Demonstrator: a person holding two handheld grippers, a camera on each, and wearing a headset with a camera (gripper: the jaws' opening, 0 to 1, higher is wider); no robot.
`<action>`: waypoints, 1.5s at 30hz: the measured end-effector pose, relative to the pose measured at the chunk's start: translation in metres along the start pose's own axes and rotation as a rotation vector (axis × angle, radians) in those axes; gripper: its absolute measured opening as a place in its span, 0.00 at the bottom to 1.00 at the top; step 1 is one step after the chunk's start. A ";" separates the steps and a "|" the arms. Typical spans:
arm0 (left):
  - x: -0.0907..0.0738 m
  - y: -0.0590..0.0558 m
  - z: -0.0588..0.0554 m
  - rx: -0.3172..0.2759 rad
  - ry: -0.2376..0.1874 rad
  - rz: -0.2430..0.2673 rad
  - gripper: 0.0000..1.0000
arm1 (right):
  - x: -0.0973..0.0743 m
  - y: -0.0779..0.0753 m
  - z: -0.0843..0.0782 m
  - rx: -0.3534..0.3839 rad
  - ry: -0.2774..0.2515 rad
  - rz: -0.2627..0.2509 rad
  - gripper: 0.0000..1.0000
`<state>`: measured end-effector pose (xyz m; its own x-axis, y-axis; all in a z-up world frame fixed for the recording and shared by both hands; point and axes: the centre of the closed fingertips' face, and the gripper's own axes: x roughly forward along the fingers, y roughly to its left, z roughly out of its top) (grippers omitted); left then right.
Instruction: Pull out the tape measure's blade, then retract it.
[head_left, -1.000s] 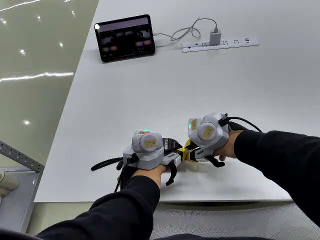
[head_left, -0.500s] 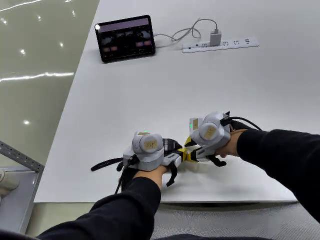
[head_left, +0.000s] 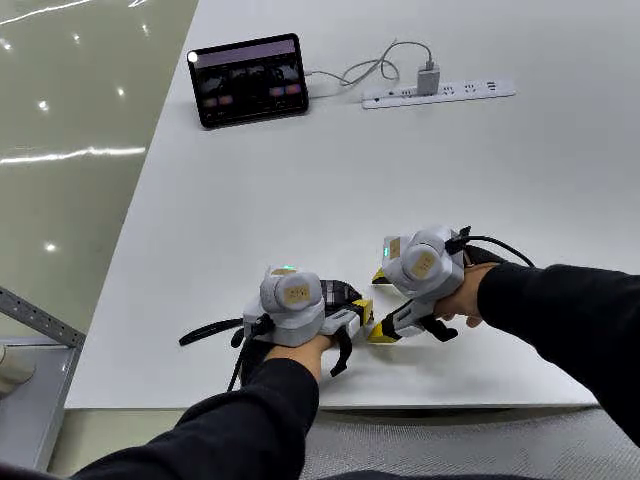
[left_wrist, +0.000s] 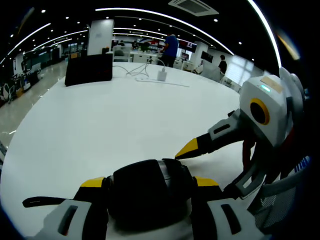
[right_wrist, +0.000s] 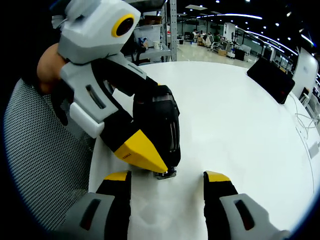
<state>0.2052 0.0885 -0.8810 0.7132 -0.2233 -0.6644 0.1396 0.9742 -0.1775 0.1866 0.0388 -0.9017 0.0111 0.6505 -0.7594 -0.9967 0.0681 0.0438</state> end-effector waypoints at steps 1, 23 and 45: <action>0.000 0.000 0.000 -0.003 0.000 0.000 0.64 | 0.000 0.000 0.000 0.007 -0.002 -0.004 0.59; 0.000 0.000 0.000 -0.003 0.002 -0.008 0.65 | 0.000 -0.011 0.002 0.083 -0.027 -0.067 1.00; -0.005 0.014 0.009 0.147 0.079 -0.062 0.80 | -0.016 -0.015 0.001 0.135 -0.089 -0.108 1.00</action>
<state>0.2102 0.1040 -0.8736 0.6449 -0.2799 -0.7112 0.2852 0.9514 -0.1159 0.2013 0.0286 -0.8895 0.1300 0.6976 -0.7046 -0.9697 0.2377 0.0565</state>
